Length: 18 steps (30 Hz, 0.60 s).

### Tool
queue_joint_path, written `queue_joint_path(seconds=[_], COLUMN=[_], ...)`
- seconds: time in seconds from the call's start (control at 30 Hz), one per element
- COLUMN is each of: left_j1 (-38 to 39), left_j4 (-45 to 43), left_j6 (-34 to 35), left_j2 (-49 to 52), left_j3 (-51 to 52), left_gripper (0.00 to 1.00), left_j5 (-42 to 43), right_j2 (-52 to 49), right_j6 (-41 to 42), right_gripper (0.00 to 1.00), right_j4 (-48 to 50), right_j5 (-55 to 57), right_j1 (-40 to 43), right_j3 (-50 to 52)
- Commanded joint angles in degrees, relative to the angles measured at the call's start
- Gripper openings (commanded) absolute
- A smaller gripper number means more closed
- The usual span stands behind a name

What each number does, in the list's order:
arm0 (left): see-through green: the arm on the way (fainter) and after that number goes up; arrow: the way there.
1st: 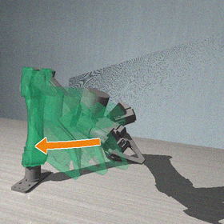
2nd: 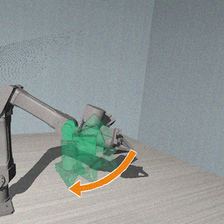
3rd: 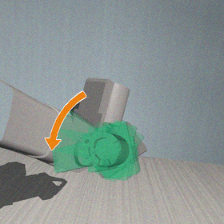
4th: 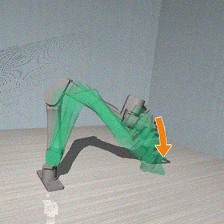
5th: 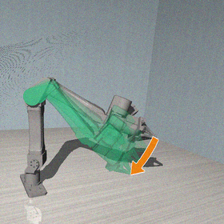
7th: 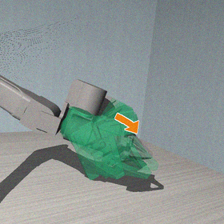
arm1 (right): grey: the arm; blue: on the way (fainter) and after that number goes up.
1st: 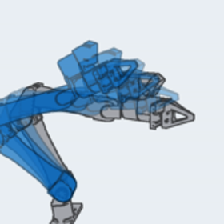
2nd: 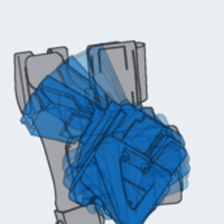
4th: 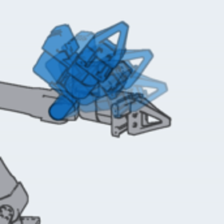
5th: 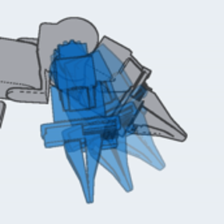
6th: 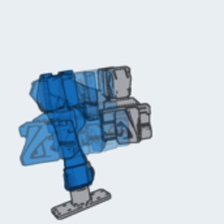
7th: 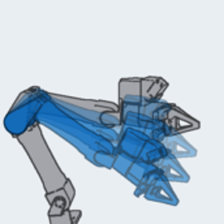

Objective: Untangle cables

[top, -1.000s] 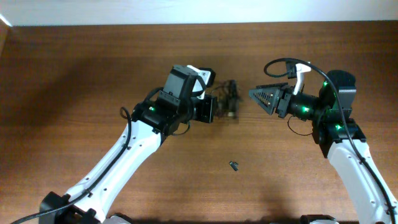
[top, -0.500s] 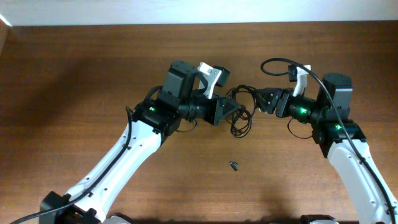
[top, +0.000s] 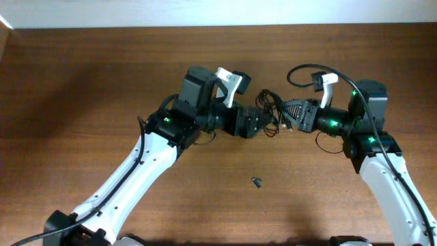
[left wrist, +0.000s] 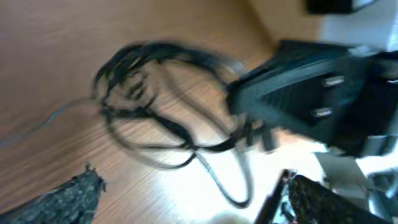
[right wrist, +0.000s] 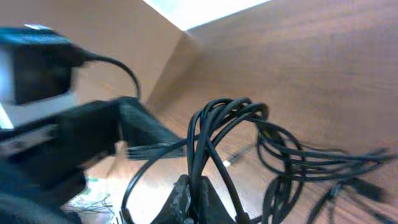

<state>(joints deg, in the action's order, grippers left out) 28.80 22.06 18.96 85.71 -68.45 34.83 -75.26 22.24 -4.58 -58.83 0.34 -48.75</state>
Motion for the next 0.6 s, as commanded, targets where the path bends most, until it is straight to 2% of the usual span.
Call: queue_joint_path(seconds=[0.0, 0.03, 0.2, 0.33, 0.37, 0.5, 0.53, 0.57], left_j1=[-0.1, -0.1, -0.1, -0.1, -0.1, -0.1, -0.1, -0.1], left_j4=[4.0, 5.6, 6.3, 6.1, 6.0, 2.1, 0.8, 0.3], left_j6=[-0.6, -0.5, -0.6, -0.6, -0.8, -13.9, -15.9, -15.9], left_j2=[-0.2, -0.2, -0.2, -0.2, -0.2, -0.8, -1.5, -2.1], left_j3=[0.0, 0.0, 0.0, 0.0, 0.0, 0.0, 0.0, 0.0], left_gripper=[0.99, 0.99, 0.99, 0.99, 0.99, 0.99, 0.99, 0.99], left_j5=[-11.5, -15.2, -21.0, -20.1, -17.4, 10.6, 15.4, 15.4], right_j2=[0.6, 0.6, 0.6, 0.6, 0.6, 0.6, 0.6, 0.6], right_j6=[2.3, 3.8, 5.7, 5.7, 5.5, 5.0, 5.0, 5.1], right_gripper=[0.04, 0.04, 0.04, 0.04, 0.04, 0.04, 0.04, 0.04], right_j4=[5.0, 8.2, 13.6, 14.1, 14.0, 14.0, 14.0, 13.8], right_j5=[-6.2, -9.3, -15.5, -14.9, -13.2, -7.3, -7.1, -7.3], right_j1=[0.2, 0.2, 0.2, 0.2, 0.2, 0.2, 0.2, 0.8], right_j3=[-0.7, -0.7, -0.7, -0.7, -0.7, -0.7, -0.7, -0.7])
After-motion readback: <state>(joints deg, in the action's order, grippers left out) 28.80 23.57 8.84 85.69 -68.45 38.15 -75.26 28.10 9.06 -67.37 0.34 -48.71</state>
